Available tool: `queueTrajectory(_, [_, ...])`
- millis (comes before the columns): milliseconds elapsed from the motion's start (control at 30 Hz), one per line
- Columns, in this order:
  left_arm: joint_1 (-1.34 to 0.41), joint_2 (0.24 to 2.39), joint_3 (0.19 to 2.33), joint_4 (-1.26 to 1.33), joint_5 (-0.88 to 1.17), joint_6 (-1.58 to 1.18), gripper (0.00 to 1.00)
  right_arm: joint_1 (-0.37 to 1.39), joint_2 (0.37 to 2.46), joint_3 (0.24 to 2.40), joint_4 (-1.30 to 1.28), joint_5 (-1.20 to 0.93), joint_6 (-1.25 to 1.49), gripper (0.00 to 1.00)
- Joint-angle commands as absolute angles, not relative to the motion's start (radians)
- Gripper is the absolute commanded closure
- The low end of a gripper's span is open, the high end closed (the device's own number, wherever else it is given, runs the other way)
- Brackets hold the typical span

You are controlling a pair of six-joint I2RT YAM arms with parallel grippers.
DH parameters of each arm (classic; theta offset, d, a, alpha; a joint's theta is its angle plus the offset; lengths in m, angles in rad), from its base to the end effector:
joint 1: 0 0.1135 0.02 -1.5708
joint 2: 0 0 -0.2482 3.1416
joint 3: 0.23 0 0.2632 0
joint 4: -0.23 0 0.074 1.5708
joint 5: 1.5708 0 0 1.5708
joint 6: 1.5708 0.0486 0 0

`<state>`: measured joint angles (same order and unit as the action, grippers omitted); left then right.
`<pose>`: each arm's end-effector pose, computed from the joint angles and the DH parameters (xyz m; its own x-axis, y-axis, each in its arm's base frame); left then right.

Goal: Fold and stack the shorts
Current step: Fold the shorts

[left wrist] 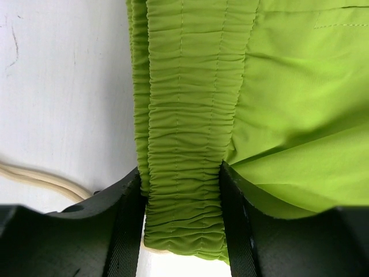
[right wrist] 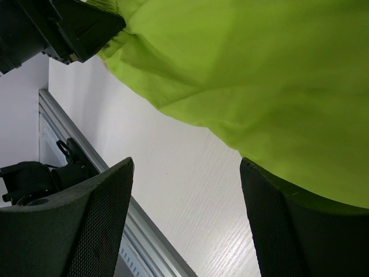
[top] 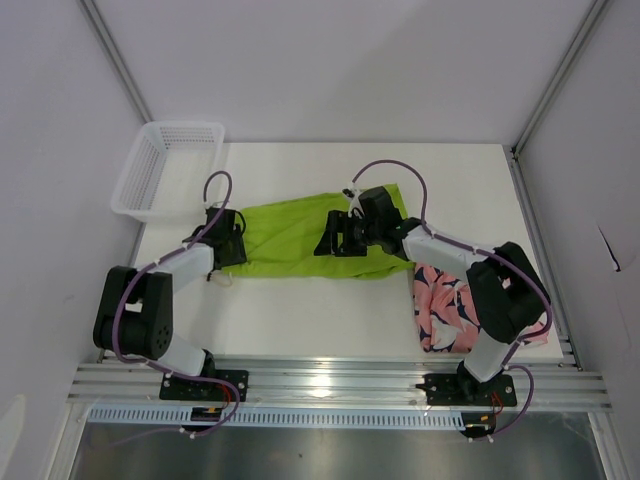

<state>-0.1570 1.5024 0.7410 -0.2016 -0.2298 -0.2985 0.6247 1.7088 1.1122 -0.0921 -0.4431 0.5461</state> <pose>0.2973 -0.0359 0.1282 -0.7819 -0.1661 -0.6008 -0.2157 0.9764 0.0108 0.3049 0.2455 0.1901 -0.8544 -0.0376 -0.5183 -0.4132 0.6538 0.6338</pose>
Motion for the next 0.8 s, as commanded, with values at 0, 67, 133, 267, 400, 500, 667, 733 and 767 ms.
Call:
queueTrajectory(0, [-0.169, 1.467, 0.759, -0.252, -0.195, -0.322, 0.64, 0.624, 1.75, 1.153, -0.086, -0.446, 0.537, 0.24])
queueTrajectory(67, [-0.169, 1.451, 0.753, -0.232, -0.138, -0.327, 0.6, 0.632, 1.772, 1.163, -0.09, -0.446, 0.532, 0.24])
queueTrajectory(133, [-0.169, 1.425, 0.735, -0.219, -0.111, -0.336, 0.59, 0.634, 1.785, 1.169, -0.095, -0.445, 0.528, 0.24])
queueTrajectory(267, [-0.169, 1.401, 0.732, -0.227, -0.068, -0.356, 0.63, 0.637, 1.793, 1.183, -0.104, -0.44, 0.523, 0.24])
queueTrajectory(400, [-0.167, 1.391, 0.718, -0.25, -0.038, -0.411, 0.57, 0.646, 1.818, 1.225, -0.113, -0.449, 0.509, 0.24])
queueTrajectory(500, [-0.167, 1.336, 0.683, -0.256, -0.058, -0.472, 0.22, 0.672, 1.855, 1.288, -0.155, -0.433, 0.48, 0.24])
queueTrajectory(667, [-0.14, 1.272, 0.657, -0.238, -0.008, -0.48, 0.01, 0.699, 1.89, 1.335, -0.138, -0.425, 0.486, 0.27])
queueTrajectory(733, [-0.115, 1.238, 0.647, -0.229, 0.046, -0.497, 0.01, 0.712, 1.917, 1.353, -0.111, -0.44, 0.503, 0.3])
queueTrajectory(767, [-0.106, 1.224, 0.635, -0.221, 0.06, -0.503, 0.01, 0.716, 1.93, 1.376, -0.101, -0.448, 0.506, 0.32])
